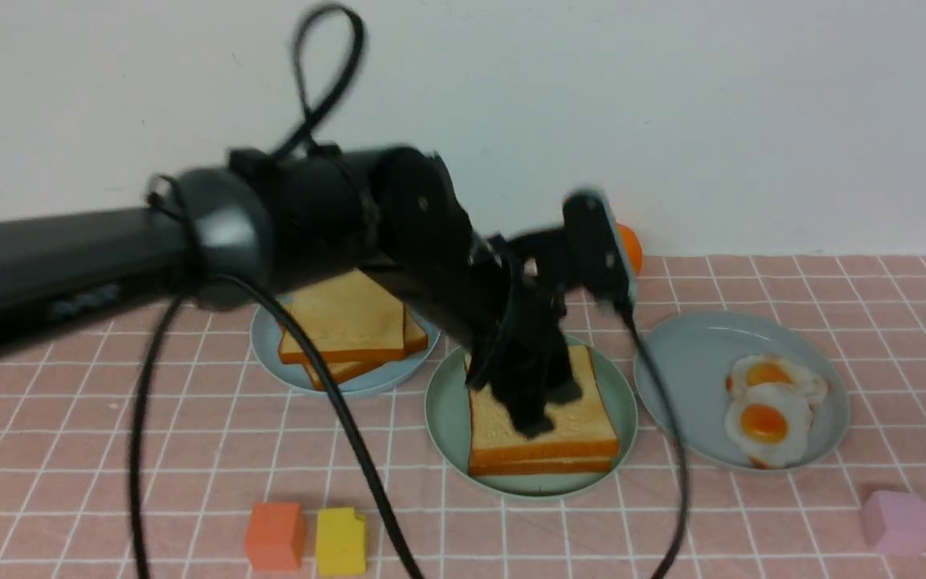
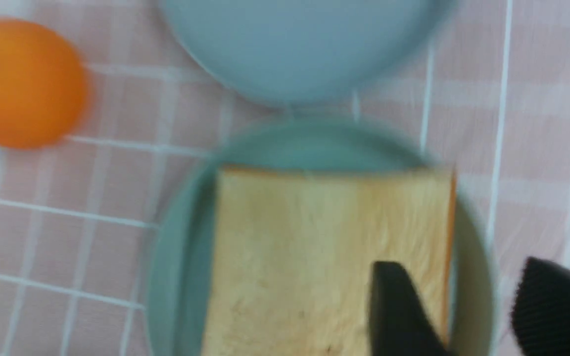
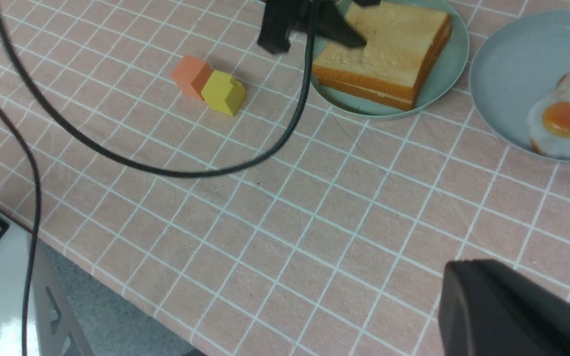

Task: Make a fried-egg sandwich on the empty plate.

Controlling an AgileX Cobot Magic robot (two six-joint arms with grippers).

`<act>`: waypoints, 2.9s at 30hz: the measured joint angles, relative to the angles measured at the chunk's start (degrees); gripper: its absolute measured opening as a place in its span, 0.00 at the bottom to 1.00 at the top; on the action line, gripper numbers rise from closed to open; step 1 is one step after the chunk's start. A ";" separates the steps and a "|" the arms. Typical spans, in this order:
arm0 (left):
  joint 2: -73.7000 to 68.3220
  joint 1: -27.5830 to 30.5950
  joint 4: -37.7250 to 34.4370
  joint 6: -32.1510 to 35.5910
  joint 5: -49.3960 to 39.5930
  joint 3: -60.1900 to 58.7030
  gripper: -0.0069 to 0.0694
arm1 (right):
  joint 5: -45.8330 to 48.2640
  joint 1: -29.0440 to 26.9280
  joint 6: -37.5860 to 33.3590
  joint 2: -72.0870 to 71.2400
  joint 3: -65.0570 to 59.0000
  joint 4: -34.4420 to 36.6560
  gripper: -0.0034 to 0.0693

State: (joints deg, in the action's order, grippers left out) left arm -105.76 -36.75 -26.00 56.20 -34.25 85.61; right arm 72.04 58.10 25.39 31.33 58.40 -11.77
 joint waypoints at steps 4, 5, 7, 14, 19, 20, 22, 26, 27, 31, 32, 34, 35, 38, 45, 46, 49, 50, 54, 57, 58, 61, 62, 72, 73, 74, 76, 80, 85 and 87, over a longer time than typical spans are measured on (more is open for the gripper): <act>6.90 0.00 -4.60 -6.23 2.76 0.00 0.22 | 0.00 0.00 0.00 0.00 0.00 -1.00 0.06; 8.11 0.00 -5.34 -7.38 3.08 0.00 0.16 | 0.00 0.00 0.00 0.00 0.00 -1.06 0.06; 13.24 0.00 -8.47 -10.76 3.81 0.00 0.11 | 0.00 0.00 0.16 0.00 0.00 -1.00 0.06; 27.09 0.00 -13.95 -12.94 5.34 -5.39 0.11 | 0.00 0.00 3.91 0.00 0.00 2.37 0.07; 37.75 -0.06 -20.57 -10.44 13.59 -17.65 0.11 | 0.00 0.00 4.34 0.00 0.00 3.89 0.07; 40.33 -0.06 -22.81 -8.89 15.70 -20.75 0.11 | 0.00 0.00 4.34 0.00 0.00 4.02 0.07; 45.61 -0.06 -27.27 -5.39 18.59 -26.81 0.11 | 0.00 0.00 4.46 0.00 0.00 4.16 0.06; 59.00 -0.06 -34.81 -0.81 19.76 -38.85 0.11 | 0.00 0.00 4.50 0.00 0.00 4.34 0.05; 63.06 -0.06 -36.23 -0.37 19.76 -41.58 0.11 | 0.00 0.00 4.50 0.00 0.00 4.34 0.05; 78.66 -0.06 -38.32 0.18 20.04 -50.67 0.11 | 0.00 0.00 4.50 0.00 0.00 4.22 0.05; 81.56 -0.06 -38.45 0.18 20.10 -52.86 0.11 | 0.00 0.00 4.50 0.00 0.00 4.22 0.05; 87.56 -0.06 -38.72 -0.33 20.74 -57.15 0.11 | 0.00 0.00 4.50 0.00 0.00 4.22 0.06; 88.04 -0.06 -38.72 -0.33 20.82 -57.15 0.11 | 0.00 0.00 4.50 0.00 0.00 4.22 0.06; 92.75 -0.06 -38.85 -2.23 23.39 -64.10 0.11 | 0.00 0.00 4.50 0.00 0.00 4.19 0.06; 93.28 -0.06 -39.71 -2.88 21.83 -69.81 0.11 | 0.00 0.00 4.50 0.00 0.00 4.14 0.06; 93.28 -0.06 -39.77 -2.88 21.60 -69.86 0.11 | 0.00 0.00 4.50 0.00 0.00 4.14 0.06; 93.28 -0.06 -39.78 -2.88 19.71 -70.70 0.11 | 0.00 0.34 4.50 -0.04 0.00 4.14 0.07; 93.28 -0.06 -39.78 -2.88 19.71 -70.71 0.11 | 0.00 0.38 4.50 -0.04 0.00 4.14 0.07; 93.28 -0.06 -39.78 -2.88 18.36 -70.86 0.11 | 0.00 -1.15 4.50 -0.11 -0.07 4.14 0.07; 93.28 -0.06 -39.78 -2.88 18.00 -70.86 0.11 | 0.00 -9.65 4.50 -0.17 -1.77 4.70 0.07; 93.28 -0.06 -39.78 -2.88 17.95 -70.86 0.11 | 0.00 -13.30 4.50 -0.17 -2.37 4.60 0.07; 93.28 -0.06 -39.78 -2.88 17.89 -70.86 0.11 | 0.00 -21.30 4.50 -0.65 -3.35 3.80 0.07; 93.28 -0.06 -39.78 -2.88 17.82 -70.86 0.11 | -0.48 -27.93 2.94 -1.76 -4.66 3.85 0.07; 93.28 -0.06 -39.78 -2.88 17.68 -70.86 0.11 | -42.69 -57.27 -33.93 -19.91 -38.12 19.34 0.04; 93.28 -0.06 -39.78 -2.88 17.68 -70.86 0.11 | -43.48 -57.27 -34.37 -20.28 -38.99 19.69 0.04; 93.28 -0.06 -39.78 -2.88 17.68 -70.86 0.11 | -46.90 -58.10 -36.13 -22.03 -43.20 21.37 0.04; 93.28 -0.06 -39.78 -2.88 17.68 -70.86 0.11 | -52.37 -58.52 -38.39 -25.78 -51.29 24.17 0.04; 93.28 -0.06 -39.78 -2.88 17.68 -70.86 0.11 | -55.21 -58.52 -39.25 -31.04 -58.56 25.34 0.04; 93.43 -0.06 -39.82 -2.88 17.44 -70.92 0.11 | -52.61 -59.00 -37.02 -32.06 -59.90 24.66 0.04; 93.55 -0.06 -39.82 -2.88 17.24 -70.92 0.11 | -49.92 -59.19 -35.68 -32.06 -59.90 23.81 0.04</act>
State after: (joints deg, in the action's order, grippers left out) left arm -12.21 -36.81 -65.82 53.32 -17.00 14.68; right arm 22.12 -1.09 -10.29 -0.73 -1.50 12.03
